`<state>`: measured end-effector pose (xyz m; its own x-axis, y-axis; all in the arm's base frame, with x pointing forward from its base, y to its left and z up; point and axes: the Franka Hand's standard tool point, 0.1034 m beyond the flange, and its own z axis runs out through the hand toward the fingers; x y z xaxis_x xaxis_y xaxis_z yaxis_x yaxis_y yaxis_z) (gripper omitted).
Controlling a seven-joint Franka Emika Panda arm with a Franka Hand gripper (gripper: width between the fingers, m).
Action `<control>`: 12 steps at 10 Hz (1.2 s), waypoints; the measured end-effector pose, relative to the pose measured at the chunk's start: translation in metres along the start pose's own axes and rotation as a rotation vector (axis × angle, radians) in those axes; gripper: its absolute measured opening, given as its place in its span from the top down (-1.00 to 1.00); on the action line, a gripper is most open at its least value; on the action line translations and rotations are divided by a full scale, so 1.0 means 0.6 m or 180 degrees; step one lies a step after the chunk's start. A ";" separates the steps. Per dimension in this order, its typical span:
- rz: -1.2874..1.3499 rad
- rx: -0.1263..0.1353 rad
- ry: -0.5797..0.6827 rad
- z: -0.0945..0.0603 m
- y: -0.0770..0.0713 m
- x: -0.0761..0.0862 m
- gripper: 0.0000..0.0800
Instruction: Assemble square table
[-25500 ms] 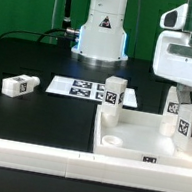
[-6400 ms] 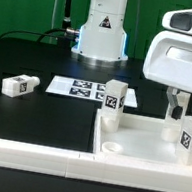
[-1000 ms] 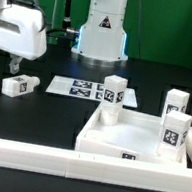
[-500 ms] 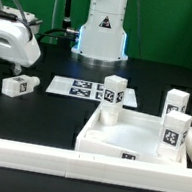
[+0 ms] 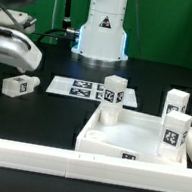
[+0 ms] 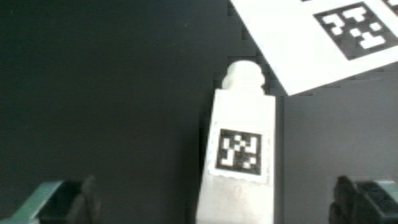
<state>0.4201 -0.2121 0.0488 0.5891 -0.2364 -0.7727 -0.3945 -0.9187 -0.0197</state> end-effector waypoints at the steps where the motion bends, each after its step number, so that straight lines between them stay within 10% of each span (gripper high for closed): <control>1: 0.0057 -0.0013 -0.0117 0.009 -0.003 0.004 -0.62; 10: 0.0279 -0.0087 -0.0168 0.058 -0.012 0.037 -0.62; 12: 0.0286 -0.0080 -0.0189 0.063 -0.011 0.034 0.02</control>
Offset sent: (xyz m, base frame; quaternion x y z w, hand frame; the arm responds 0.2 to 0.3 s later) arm 0.0055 0.0148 -0.0117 -0.0030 0.0119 0.0142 0.9998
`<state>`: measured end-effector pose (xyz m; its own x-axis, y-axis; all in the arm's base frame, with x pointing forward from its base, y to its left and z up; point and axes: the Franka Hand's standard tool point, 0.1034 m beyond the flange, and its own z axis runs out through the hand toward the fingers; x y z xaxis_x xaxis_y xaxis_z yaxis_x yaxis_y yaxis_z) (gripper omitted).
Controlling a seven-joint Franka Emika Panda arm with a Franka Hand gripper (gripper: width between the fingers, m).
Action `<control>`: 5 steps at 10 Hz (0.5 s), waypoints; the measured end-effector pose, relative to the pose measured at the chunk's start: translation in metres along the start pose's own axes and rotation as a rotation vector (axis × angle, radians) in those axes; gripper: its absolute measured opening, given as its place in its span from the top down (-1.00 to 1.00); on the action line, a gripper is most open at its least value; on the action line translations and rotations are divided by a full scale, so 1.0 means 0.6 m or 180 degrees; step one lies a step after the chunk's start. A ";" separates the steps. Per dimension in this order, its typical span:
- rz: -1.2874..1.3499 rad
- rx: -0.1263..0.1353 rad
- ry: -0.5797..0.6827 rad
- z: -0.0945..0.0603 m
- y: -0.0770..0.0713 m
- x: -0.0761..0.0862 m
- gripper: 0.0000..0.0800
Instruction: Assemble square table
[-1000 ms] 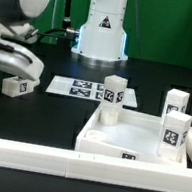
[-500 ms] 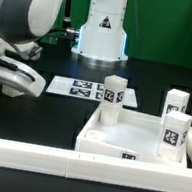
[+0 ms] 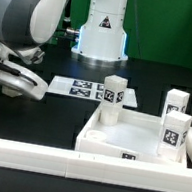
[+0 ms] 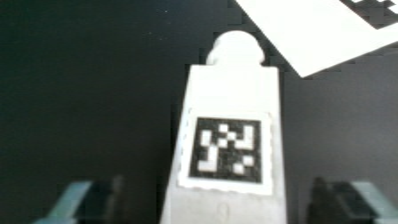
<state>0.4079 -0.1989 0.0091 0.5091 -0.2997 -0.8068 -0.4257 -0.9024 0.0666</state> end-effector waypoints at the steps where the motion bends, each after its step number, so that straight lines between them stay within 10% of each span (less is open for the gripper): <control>1: -0.0001 0.0000 0.0004 -0.001 0.000 0.000 0.02; 5: -0.0016 -0.0035 0.0064 -0.026 -0.020 -0.002 0.29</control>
Offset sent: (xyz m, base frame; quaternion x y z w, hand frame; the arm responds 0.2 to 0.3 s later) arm 0.0148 0.0088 0.0102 -0.0185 0.0015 -0.0007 0.9998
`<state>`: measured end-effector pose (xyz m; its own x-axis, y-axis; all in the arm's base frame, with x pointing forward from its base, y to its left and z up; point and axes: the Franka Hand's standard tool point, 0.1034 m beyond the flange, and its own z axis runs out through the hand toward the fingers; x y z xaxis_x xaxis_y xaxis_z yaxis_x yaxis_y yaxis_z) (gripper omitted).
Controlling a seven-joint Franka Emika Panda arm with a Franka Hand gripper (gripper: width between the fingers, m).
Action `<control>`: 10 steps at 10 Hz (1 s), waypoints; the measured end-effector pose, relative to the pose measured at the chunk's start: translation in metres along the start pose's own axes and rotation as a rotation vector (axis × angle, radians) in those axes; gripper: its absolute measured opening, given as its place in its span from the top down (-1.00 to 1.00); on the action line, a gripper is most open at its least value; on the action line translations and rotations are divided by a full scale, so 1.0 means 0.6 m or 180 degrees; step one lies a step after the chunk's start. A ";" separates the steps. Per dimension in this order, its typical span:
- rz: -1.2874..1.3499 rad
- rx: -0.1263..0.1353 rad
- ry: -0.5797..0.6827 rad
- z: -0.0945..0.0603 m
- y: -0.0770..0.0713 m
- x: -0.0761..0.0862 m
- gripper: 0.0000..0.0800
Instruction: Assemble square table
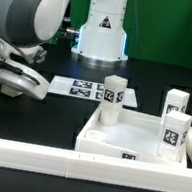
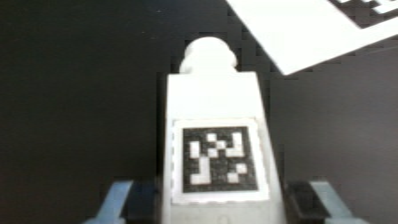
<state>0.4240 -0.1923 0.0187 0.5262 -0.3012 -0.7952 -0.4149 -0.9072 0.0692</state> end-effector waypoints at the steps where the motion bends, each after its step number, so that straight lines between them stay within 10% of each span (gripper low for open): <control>1: -0.0008 -0.0007 0.0024 -0.018 -0.015 -0.009 0.29; 5: 0.0038 0.0012 0.0192 -0.106 -0.088 -0.062 0.29; 10: 0.0012 0.0065 0.0779 -0.118 -0.099 -0.035 0.29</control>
Offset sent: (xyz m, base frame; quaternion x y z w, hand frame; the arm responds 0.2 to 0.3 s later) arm 0.0390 0.0498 0.0715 0.0131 -0.0185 0.0336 0.9992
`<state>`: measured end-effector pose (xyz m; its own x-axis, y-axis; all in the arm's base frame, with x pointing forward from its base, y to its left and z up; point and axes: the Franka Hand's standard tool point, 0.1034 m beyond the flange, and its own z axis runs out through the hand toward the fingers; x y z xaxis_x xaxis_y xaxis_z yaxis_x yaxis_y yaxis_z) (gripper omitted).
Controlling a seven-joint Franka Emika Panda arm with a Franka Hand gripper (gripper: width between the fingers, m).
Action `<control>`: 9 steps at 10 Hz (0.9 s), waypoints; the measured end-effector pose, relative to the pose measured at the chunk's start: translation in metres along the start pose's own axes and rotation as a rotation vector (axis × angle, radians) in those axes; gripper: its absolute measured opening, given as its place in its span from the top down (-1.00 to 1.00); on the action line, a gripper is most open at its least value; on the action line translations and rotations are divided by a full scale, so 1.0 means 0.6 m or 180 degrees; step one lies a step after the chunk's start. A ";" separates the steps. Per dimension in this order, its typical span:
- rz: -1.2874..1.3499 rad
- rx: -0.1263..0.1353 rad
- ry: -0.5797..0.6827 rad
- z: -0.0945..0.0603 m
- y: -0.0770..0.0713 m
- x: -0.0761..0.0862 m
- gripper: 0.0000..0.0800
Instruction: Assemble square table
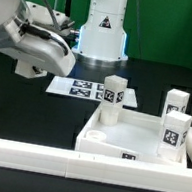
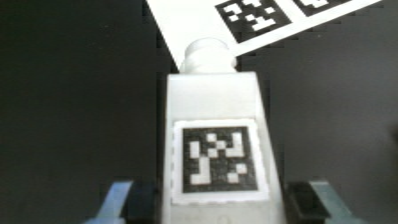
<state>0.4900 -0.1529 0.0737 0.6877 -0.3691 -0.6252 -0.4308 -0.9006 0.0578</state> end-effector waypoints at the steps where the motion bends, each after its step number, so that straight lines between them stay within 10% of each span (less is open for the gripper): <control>1: 0.0023 0.0058 0.0179 -0.010 -0.024 -0.027 0.29; 3: -0.0012 0.0122 0.0878 -0.048 -0.076 -0.023 0.29; 7: -0.0067 0.0136 0.1736 -0.052 -0.084 -0.011 0.29; 9: -0.0183 0.0132 0.2151 -0.077 -0.128 -0.017 0.29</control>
Offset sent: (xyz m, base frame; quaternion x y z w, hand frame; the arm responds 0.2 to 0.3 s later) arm 0.0000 0.0000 0.0000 0.0000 0.1296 0.0000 0.9916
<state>0.5430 -0.0907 0.1119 0.9185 -0.3953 -0.0019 -0.3953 -0.9185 0.0005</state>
